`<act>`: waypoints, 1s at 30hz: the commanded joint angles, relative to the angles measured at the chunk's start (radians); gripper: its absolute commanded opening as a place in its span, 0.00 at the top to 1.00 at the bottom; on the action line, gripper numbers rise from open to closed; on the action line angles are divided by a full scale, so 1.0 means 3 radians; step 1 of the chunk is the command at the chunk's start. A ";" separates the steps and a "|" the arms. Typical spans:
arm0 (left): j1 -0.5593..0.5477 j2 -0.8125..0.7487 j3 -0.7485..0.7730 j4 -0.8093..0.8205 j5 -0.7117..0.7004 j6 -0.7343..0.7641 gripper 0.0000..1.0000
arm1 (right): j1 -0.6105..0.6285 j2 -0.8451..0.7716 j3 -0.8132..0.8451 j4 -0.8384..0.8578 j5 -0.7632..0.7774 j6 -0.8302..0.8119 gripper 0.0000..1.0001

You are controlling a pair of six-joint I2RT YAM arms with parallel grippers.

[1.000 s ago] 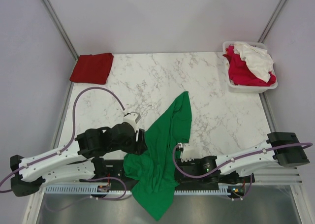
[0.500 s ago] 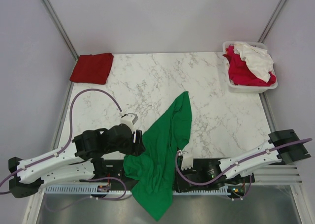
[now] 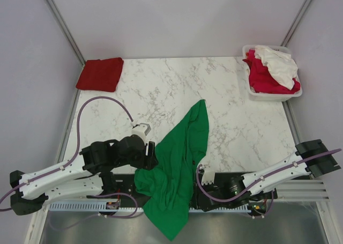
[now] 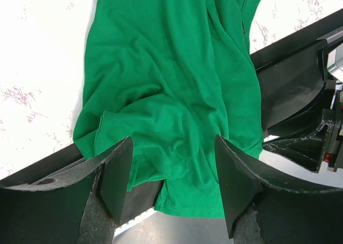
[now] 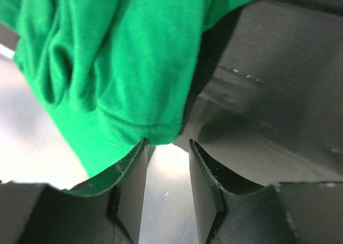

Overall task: Fold and stack the t-shirts
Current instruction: Flatten the tshirt out

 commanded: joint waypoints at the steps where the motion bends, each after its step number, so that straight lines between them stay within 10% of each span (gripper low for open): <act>1: -0.0025 0.0001 -0.0015 -0.0003 -0.0135 -0.0137 0.30 | 0.0026 0.0085 -0.0031 0.0034 0.0147 0.0116 0.56; 12: -0.0025 0.0047 -0.0015 -0.0008 -0.0140 -0.0137 0.30 | 0.0026 0.0238 0.0009 0.0075 0.0305 0.0091 0.68; 16: -0.0025 0.0037 -0.0025 -0.0008 -0.0145 -0.0147 0.30 | 0.0021 0.0295 0.0071 0.0018 0.0315 0.0045 1.00; 19: -0.0025 0.0011 -0.0015 -0.0008 -0.0140 -0.0152 0.30 | 0.0021 0.0198 0.0091 -0.0109 0.0320 0.0050 1.00; 25: -0.0025 -0.0091 0.0327 -0.0278 -0.0160 -0.0096 0.30 | 0.0046 -0.0022 0.1154 -0.1717 0.0794 -0.0230 1.00; 30: -0.0025 -0.0198 0.0874 -0.0616 -0.0329 -0.0024 0.29 | -0.0580 -0.0324 0.2131 -0.1955 0.1042 -0.1237 1.00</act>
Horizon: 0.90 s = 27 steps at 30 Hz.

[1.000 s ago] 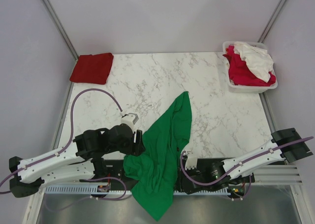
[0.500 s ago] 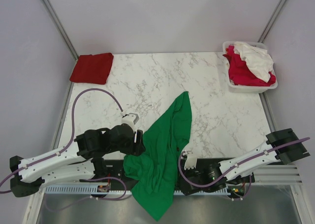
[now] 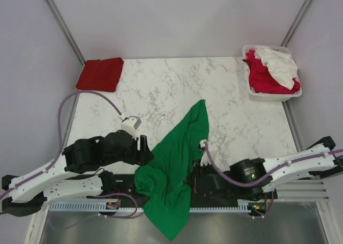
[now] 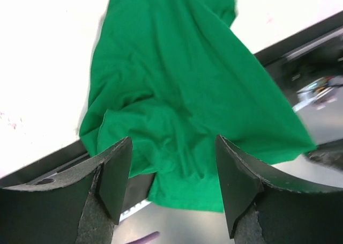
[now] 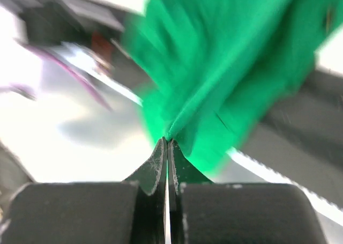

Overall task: Fold and stack the t-shirts
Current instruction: Flatten the tshirt out

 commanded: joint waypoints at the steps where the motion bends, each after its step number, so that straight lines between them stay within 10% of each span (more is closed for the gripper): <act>1: -0.0022 -0.0123 0.0419 -0.0223 -0.0265 0.0001 0.29 | -0.0589 -0.0201 0.0638 -0.0454 0.0317 -0.0920 1.00; 16: -0.0022 0.0158 0.1110 -0.0377 -0.0741 0.0425 0.24 | -0.2502 0.1471 0.2469 0.0220 -0.1150 -0.3043 1.00; 27: -0.0022 -0.0251 0.1279 -0.0515 -0.1094 0.0513 0.24 | -0.2656 0.3827 0.5081 0.0154 -0.2572 -0.3315 1.00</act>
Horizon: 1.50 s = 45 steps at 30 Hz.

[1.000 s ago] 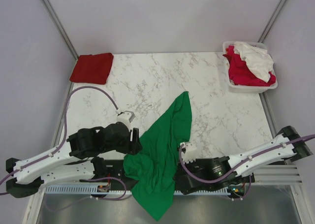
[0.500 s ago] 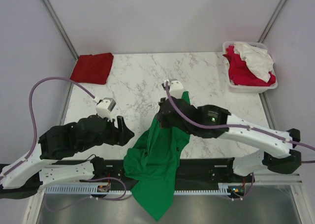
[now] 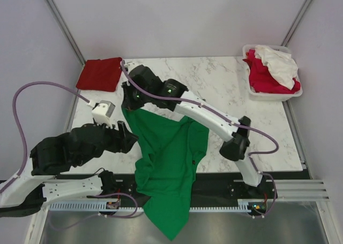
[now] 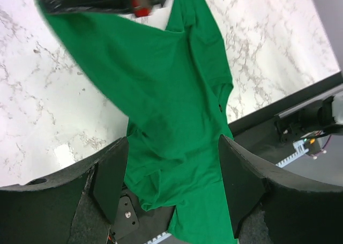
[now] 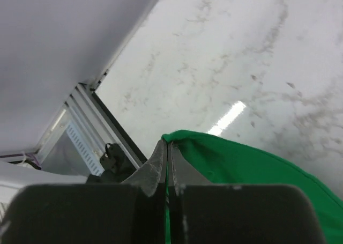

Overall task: Fold and stack the t-shirts
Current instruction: Flatten the tshirt out

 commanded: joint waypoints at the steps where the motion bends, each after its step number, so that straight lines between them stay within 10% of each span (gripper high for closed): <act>1: -0.0020 -0.0304 0.0140 -0.0136 -0.0326 0.0041 0.24 | -0.0064 0.0634 0.0669 0.0102 -0.0741 -0.0089 1.00; 5: -0.0020 -0.0412 0.0104 -0.0310 -0.0479 -0.0036 0.23 | -0.0197 0.1151 0.0635 0.0847 -0.1349 0.0080 1.00; 8: -0.0020 -0.0402 0.0078 -0.0402 -0.0607 -0.0072 0.22 | -0.0319 0.1401 0.0675 0.1299 -0.1340 -0.0006 0.42; 12: -0.0020 -0.0290 0.0017 -0.0412 -0.0751 -0.0072 0.18 | -0.0539 0.1510 0.0880 0.1340 -0.0994 -0.0140 0.02; 23: 0.0138 0.0573 -0.0101 -0.0271 -0.1033 0.0045 0.00 | -0.1710 -0.0054 -0.1470 0.1284 -0.0302 -0.0390 0.02; 28: 0.2135 0.1019 -0.0462 0.0589 0.0905 0.0756 0.06 | -0.2017 -0.0432 -0.2141 0.1269 -0.0343 -0.0451 0.02; 36: 0.4477 0.1479 -0.0980 0.1289 0.2443 0.0670 0.13 | -0.2017 -0.0801 -0.2873 0.1529 -0.0726 -0.0436 0.02; 45: 0.4679 0.2021 -0.1067 0.1750 0.2067 0.0711 0.20 | -0.2033 -0.0934 -0.3364 0.1841 -0.0865 -0.0406 0.02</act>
